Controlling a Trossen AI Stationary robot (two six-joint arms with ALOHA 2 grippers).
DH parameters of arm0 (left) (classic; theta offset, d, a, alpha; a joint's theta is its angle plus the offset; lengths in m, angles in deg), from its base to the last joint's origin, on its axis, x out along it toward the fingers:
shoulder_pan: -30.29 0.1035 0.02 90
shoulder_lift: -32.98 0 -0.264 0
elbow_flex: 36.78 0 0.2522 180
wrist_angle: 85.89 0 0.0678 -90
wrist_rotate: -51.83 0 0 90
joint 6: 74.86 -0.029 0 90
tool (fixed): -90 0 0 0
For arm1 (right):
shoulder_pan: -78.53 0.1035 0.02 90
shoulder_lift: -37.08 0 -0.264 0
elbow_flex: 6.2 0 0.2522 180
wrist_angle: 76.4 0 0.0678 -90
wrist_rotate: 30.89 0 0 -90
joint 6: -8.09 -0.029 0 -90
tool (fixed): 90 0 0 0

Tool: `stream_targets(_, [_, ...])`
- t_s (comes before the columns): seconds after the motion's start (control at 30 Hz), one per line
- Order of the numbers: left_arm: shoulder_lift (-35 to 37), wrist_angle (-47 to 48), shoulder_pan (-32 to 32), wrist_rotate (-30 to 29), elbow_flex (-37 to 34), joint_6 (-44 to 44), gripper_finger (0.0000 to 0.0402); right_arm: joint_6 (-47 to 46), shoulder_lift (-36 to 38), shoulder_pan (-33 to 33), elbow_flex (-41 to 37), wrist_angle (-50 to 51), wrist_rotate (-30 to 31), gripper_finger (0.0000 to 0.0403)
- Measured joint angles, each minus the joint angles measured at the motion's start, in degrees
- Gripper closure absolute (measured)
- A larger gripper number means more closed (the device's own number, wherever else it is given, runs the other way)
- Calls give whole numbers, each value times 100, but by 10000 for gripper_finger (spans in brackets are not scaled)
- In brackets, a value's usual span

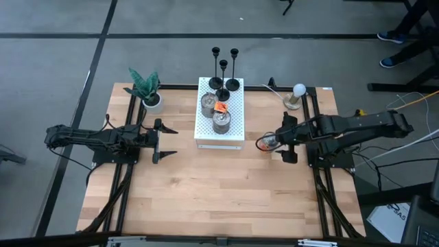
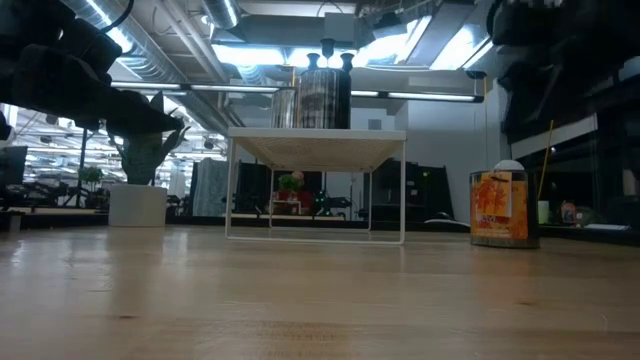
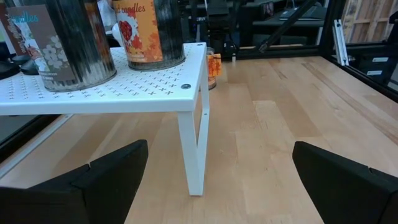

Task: Pick & Place candle stick holders
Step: Put the orange scented candle on the shelf

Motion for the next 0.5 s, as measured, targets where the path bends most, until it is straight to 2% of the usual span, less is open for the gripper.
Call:
stream_targets(0.13, [0,0,1,1,0,0,1,102,-2,0,-344,-464,81,7])
stream_targets(0.5, [0,-2,0,0,0,-2,1,359,-233,-211,-366,-559,85,4])
